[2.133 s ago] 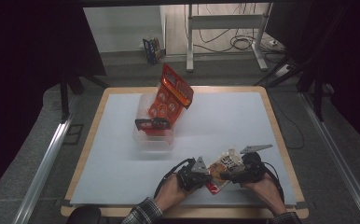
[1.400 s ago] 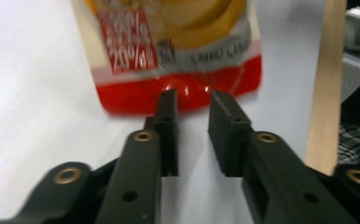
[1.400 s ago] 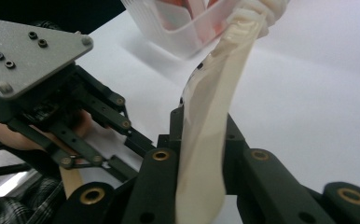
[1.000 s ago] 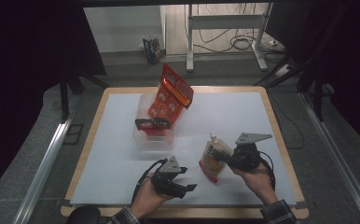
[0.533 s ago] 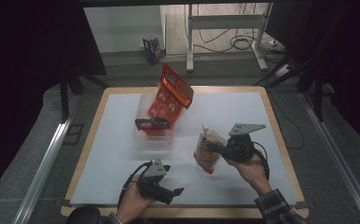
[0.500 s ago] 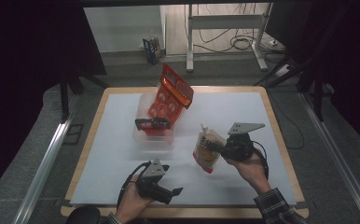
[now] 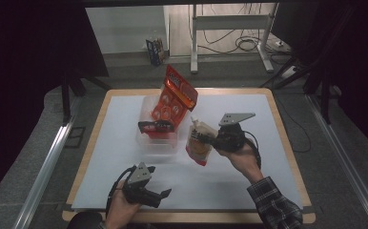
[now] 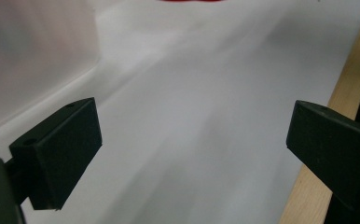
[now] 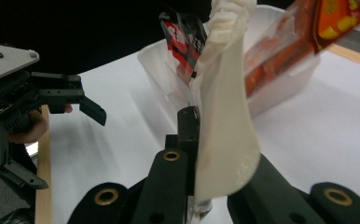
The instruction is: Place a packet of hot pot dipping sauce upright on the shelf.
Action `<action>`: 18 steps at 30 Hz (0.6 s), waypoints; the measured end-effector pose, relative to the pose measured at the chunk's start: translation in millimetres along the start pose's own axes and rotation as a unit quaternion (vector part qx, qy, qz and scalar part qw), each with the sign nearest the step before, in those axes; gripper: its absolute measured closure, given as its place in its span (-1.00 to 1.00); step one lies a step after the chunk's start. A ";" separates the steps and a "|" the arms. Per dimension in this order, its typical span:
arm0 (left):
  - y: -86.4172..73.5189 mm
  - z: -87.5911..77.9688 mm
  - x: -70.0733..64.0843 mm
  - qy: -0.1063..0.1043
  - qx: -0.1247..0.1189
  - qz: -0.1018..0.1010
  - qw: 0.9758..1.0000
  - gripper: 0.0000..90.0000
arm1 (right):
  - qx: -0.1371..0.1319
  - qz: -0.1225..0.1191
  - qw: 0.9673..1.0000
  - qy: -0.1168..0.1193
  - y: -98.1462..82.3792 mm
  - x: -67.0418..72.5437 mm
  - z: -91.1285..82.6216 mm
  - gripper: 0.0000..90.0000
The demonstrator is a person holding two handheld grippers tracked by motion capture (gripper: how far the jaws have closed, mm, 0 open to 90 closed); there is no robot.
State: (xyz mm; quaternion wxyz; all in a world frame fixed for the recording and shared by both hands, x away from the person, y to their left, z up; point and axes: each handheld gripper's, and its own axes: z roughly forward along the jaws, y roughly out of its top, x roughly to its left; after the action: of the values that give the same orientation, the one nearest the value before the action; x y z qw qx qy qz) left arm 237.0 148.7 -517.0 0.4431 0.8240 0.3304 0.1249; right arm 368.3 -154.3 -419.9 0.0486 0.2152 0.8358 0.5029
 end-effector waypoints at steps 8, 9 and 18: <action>-7.6 -7.8 7.5 0.012 -0.004 -0.015 1.000 -0.93 | 0.012 -0.025 1.000 0.014 20.8 -1.0 23.4 0.91; -8.5 -9.0 8.0 0.013 -0.005 -0.016 1.000 -0.93 | 0.013 -0.029 0.999 0.016 22.9 -1.2 26.6 0.91; -11.0 -10.8 6.9 0.018 -0.002 -0.009 1.000 -0.93 | 0.020 -0.048 0.998 0.026 40.8 -1.1 53.6 0.92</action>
State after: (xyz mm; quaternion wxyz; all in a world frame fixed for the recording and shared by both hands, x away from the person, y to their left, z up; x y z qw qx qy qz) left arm 232.0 164.5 -520.4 0.4395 0.8179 0.3454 0.1364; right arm 397.9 -94.5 -411.1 0.0467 0.1625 0.8563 0.4881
